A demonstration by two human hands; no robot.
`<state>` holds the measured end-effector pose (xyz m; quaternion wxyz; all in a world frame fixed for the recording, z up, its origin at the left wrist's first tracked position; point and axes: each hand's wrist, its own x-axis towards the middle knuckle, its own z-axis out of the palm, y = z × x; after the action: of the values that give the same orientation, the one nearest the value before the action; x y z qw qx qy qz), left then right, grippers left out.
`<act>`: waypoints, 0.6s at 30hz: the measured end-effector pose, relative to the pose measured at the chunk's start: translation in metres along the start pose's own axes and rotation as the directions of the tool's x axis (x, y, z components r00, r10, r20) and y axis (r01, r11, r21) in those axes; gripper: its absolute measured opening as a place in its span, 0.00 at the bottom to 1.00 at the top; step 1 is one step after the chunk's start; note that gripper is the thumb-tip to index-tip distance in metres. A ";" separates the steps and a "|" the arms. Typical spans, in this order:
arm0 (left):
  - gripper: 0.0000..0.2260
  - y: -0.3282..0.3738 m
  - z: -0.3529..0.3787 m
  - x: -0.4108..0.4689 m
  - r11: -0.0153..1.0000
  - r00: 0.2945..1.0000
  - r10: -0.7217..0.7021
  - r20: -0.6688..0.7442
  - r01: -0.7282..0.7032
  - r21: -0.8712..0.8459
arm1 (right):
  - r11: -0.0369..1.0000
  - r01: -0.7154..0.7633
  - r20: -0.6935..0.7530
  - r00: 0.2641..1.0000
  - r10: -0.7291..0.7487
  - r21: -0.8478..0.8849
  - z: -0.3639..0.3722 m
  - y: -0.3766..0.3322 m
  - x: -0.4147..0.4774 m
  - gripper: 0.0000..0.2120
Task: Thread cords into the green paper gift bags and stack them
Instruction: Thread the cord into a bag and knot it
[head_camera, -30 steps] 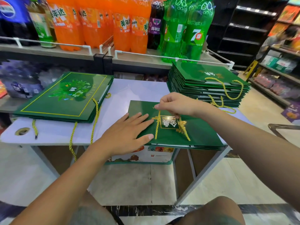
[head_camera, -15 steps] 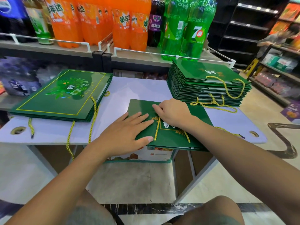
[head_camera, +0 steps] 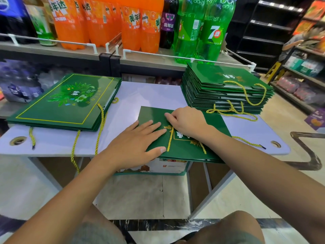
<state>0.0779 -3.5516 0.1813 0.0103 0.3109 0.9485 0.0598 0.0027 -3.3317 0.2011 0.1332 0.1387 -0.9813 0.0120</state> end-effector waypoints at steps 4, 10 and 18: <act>0.43 -0.002 0.000 -0.002 1.000 1.000 0.009 0.011 -0.009 -0.005 | 0.996 0.035 0.010 0.999 -0.036 0.080 -0.024 0.001 -0.007 0.24; 0.43 -0.007 -0.003 -0.006 0.990 0.993 0.013 -0.121 -0.030 -0.138 | 0.977 0.199 0.166 0.964 -0.208 0.071 -0.078 -0.011 -0.071 0.28; 0.27 -0.006 -0.044 -0.030 0.996 0.788 -0.047 -0.614 -0.009 -0.088 | 0.877 0.359 0.106 0.933 -0.343 -0.320 -0.105 -0.039 -0.108 0.18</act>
<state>0.0963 -3.5783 0.2235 -0.2850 0.2642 0.8998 0.1984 0.1404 -3.3337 0.2737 0.1322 0.2899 -0.9302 -0.1822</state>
